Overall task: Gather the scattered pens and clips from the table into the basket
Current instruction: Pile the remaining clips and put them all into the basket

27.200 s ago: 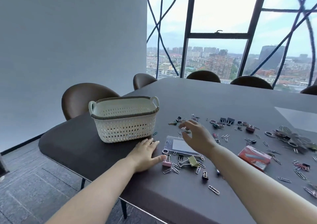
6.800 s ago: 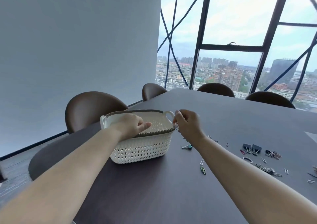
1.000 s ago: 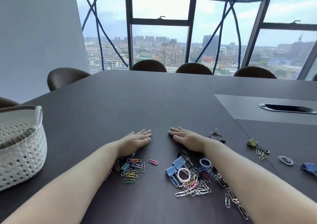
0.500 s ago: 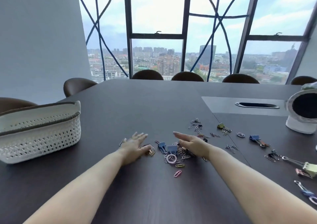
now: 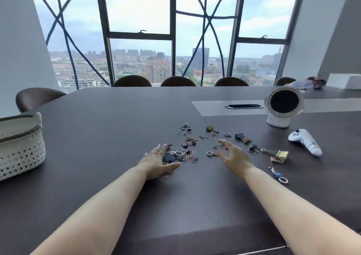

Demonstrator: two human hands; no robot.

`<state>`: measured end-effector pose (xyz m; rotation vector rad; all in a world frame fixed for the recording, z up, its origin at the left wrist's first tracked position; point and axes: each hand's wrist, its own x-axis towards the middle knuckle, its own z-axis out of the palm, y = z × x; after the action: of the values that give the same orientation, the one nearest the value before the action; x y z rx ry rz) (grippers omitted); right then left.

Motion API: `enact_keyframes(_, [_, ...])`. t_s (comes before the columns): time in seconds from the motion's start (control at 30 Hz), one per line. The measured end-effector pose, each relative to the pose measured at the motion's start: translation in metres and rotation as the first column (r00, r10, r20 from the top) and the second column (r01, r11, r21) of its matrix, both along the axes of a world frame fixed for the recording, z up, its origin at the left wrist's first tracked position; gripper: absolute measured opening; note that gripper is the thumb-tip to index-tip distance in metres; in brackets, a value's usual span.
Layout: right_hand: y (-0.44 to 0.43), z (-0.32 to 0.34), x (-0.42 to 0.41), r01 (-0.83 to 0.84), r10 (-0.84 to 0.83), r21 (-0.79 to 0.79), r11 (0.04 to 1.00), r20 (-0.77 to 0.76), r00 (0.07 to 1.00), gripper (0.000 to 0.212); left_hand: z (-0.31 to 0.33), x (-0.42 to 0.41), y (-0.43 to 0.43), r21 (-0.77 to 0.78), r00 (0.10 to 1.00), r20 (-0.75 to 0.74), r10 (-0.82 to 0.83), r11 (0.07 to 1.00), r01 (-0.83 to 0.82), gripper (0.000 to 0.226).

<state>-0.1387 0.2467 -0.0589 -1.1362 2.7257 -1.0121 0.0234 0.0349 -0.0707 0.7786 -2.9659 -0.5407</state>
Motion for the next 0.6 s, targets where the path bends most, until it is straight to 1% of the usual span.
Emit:
enact_keyframes(0.1, [0.026, -0.001, -0.007, 0.085, -0.081, 0.038, 0.996, -0.089, 0.993, 0.049, 0.003, -0.018, 0.028, 0.007, 0.997, 0.029, -0.066, 0.998, 0.065, 0.102])
enact_keyframes(0.17, [0.043, -0.003, -0.012, 0.199, -0.182, 0.089, 0.976, -0.166, 0.969, 0.053, 0.002, -0.031, 0.047, -0.008, 0.992, 0.056, -0.111, 0.994, 0.112, 0.105])
enact_keyframes(0.2, [0.052, -0.004, -0.016, 0.286, -0.257, 0.141, 0.948, -0.195, 0.947, 0.058, 0.001, -0.038, 0.055, -0.021, 0.990, 0.063, -0.126, 0.992, 0.128, 0.105])
enact_keyframes(0.27, [0.072, -0.008, -0.023, 0.464, -0.421, 0.285, 0.839, -0.201, 0.885, 0.073, -0.003, -0.051, 0.070, -0.056, 0.988, 0.057, -0.143, 0.988, 0.146, 0.101])
enact_keyframes(0.33, [0.087, -0.014, -0.029, 0.561, -0.554, 0.396, 0.728, -0.142, 0.820, 0.091, -0.006, -0.061, 0.079, -0.091, 0.989, 0.034, -0.143, 0.985, 0.145, 0.093])
enact_keyframes(0.37, [0.090, -0.016, -0.030, 0.574, -0.590, 0.423, 0.701, -0.108, 0.800, 0.097, -0.008, -0.065, 0.083, -0.103, 0.991, 0.020, -0.135, 0.985, 0.136, 0.089])
enact_keyframes(0.43, [0.085, -0.020, -0.034, 0.546, -0.573, 0.440, 0.713, -0.083, 0.815, 0.101, -0.010, -0.071, 0.085, -0.130, 0.995, -0.012, -0.104, 0.986, 0.101, 0.084])
enact_keyframes(0.6, [0.031, -0.021, -0.035, 0.317, -0.331, 0.447, 0.836, -0.050, 0.942, 0.091, -0.011, -0.079, 0.076, -0.208, 0.999, -0.050, -0.017, 0.978, 0.006, 0.081])
